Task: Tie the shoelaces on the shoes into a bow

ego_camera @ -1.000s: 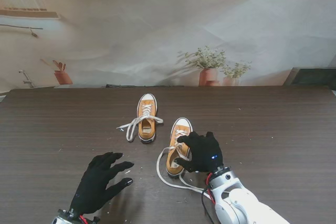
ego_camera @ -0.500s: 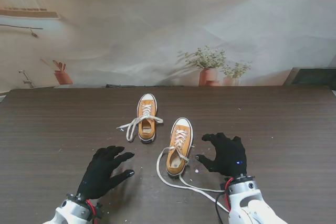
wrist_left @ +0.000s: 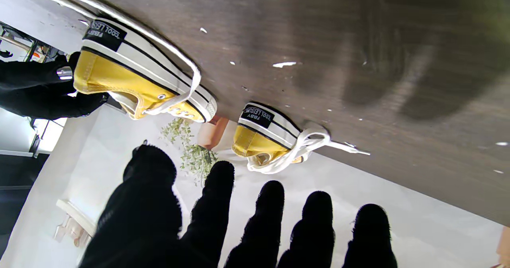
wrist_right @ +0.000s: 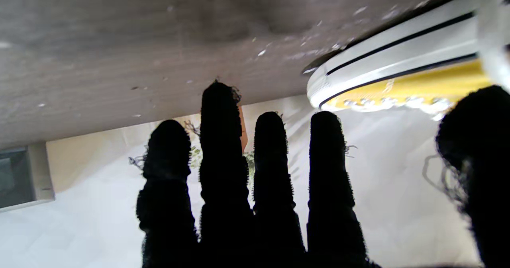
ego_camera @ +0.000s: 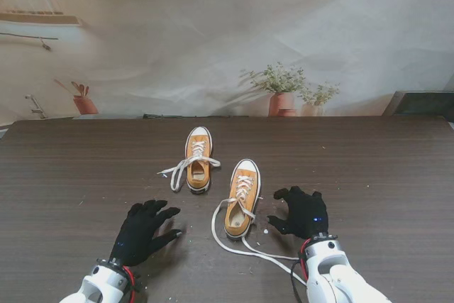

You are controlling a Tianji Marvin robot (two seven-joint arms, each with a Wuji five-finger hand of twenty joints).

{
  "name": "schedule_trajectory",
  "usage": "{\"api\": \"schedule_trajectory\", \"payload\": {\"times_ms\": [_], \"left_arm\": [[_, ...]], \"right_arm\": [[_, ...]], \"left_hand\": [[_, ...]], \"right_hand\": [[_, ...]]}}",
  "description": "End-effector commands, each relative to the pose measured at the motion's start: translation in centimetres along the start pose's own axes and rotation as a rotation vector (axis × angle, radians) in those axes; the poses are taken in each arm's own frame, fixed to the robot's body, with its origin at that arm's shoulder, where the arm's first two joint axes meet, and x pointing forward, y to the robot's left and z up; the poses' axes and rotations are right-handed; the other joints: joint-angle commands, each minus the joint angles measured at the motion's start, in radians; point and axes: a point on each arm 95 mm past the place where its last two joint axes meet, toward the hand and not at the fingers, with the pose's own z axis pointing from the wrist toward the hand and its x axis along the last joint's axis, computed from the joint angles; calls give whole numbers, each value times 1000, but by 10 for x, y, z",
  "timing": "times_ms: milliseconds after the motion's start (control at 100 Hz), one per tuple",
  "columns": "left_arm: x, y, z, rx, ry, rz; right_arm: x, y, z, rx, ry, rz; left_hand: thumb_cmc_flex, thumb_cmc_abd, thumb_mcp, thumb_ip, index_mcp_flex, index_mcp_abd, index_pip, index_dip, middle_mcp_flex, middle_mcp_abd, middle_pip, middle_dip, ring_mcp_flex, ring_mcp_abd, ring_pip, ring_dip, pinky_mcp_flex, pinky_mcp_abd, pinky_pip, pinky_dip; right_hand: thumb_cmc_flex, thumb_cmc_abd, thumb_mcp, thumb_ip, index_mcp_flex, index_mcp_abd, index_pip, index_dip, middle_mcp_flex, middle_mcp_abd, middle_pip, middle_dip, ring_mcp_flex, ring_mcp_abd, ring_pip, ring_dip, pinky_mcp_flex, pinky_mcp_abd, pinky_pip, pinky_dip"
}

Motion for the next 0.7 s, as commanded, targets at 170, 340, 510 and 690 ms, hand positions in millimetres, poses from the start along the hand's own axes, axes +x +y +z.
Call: {"api": "schedule_trajectory", "payload": {"times_ms": [170,340,510,690], "left_arm": [[4,1,-2,-13,13,-3],[6,2,-3,-12,22,-8],[9,2,-3,-12,37,-9],[8,2,-3,-9,41,-9]], "right_arm": [[21,-11,-3,68,80,12],[29,-22,-1,97,97,11],[35,-33,2,133,106,12],[45,-42,3,151,107,52]], "left_hand": [[-18,16,-5,10,-2,21,2,-20,-24,-11,7,-9,-21,-11,-9,7,-17,30,-11,5],[-18,17,-5,9,3,22,6,-20,-23,-11,8,-9,-22,-10,-10,7,-17,29,-12,6],[-18,17,-5,9,11,22,9,-19,-21,-13,9,-9,-20,-11,-9,8,-16,30,-11,7],[-15,18,-4,9,20,21,13,-18,-18,-12,10,-9,-18,-10,-9,8,-16,30,-11,8]], "right_hand": [[22,-9,23,12,8,20,-6,12,-26,20,22,21,-11,-2,24,11,-6,-8,23,15],[37,-5,30,16,56,28,23,28,-14,26,26,22,1,2,27,10,6,-1,30,17],[55,-6,61,21,125,28,75,63,-9,30,30,21,8,3,28,6,11,1,30,15],[132,72,122,-59,180,9,200,14,10,37,36,14,16,12,37,1,11,10,39,9]]}}
